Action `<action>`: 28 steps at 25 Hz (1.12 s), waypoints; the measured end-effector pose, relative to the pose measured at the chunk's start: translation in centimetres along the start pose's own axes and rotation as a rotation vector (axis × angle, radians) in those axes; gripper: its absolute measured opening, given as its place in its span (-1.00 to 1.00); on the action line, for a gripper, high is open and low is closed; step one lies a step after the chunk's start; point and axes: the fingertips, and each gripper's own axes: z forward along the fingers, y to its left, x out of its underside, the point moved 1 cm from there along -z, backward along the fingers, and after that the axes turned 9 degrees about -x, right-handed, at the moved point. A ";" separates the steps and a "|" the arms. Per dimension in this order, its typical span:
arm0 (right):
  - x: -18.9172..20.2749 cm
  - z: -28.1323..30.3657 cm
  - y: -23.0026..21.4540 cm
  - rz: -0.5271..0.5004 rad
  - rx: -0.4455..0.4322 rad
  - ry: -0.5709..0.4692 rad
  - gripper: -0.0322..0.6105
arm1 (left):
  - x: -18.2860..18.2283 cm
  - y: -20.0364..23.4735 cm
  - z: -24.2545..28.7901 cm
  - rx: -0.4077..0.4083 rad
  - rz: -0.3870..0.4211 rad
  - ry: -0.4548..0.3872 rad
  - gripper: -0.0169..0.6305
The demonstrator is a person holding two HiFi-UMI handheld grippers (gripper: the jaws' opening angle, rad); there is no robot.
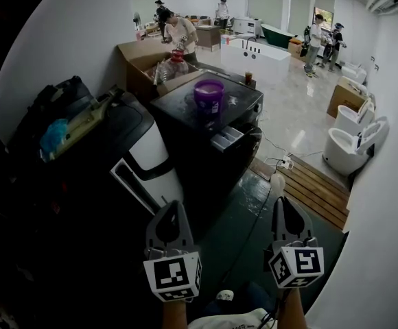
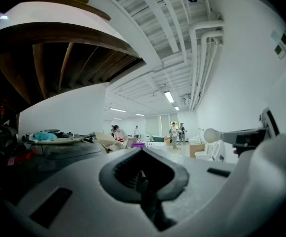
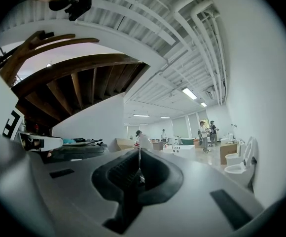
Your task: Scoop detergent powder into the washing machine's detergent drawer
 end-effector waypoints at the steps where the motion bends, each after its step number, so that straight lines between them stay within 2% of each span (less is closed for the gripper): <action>1: 0.1 0.3 -0.2 0.006 0.004 0.001 -0.83 | 0.1 -0.1 0.4 0.003 0.001 0.002 -0.94; 12: 0.5 6.0 -4.7 0.016 -0.010 0.012 -0.83 | 0.6 -2.4 7.0 -0.008 0.006 0.029 -0.94; 28: -0.9 21.7 -16.4 0.006 -0.178 0.017 -0.83 | -1.2 -8.5 22.3 -0.165 0.007 0.036 -0.94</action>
